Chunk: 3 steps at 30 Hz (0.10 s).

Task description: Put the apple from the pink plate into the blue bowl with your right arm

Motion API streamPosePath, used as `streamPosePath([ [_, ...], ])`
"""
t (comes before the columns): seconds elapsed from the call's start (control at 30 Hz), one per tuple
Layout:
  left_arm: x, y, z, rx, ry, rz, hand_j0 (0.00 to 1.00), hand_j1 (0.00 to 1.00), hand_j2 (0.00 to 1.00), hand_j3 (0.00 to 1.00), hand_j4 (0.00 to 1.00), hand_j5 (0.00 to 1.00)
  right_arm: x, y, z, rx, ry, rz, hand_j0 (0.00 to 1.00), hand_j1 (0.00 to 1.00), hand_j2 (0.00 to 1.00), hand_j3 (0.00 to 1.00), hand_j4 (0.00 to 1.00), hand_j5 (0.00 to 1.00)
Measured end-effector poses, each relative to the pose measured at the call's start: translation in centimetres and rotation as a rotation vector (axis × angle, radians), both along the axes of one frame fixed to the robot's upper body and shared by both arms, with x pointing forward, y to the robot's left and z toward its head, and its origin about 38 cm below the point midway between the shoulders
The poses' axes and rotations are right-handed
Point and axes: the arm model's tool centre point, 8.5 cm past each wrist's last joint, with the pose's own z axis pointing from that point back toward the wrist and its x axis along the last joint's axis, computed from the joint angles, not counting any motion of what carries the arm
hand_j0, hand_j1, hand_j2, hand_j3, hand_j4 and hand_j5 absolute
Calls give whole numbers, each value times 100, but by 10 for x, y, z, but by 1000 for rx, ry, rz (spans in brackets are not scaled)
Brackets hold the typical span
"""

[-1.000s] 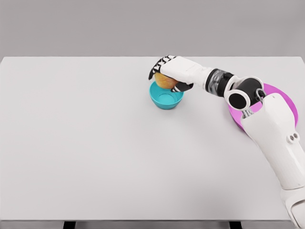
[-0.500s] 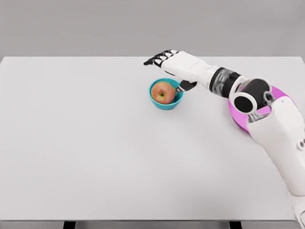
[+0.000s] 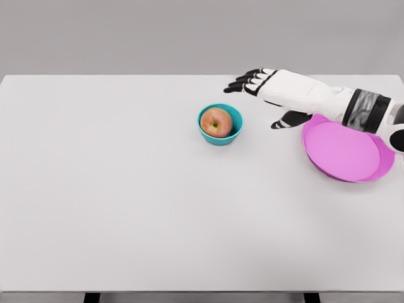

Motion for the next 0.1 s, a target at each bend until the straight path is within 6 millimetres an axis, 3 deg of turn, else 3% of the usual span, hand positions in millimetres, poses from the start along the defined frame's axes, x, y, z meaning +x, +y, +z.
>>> streamPosePath([
  [0.1,1,-1,0,-5,-6,-4,100,100,100,100,100,100,-4,-5,3,-5,-4,23,100,100,100,100,100,100],
])
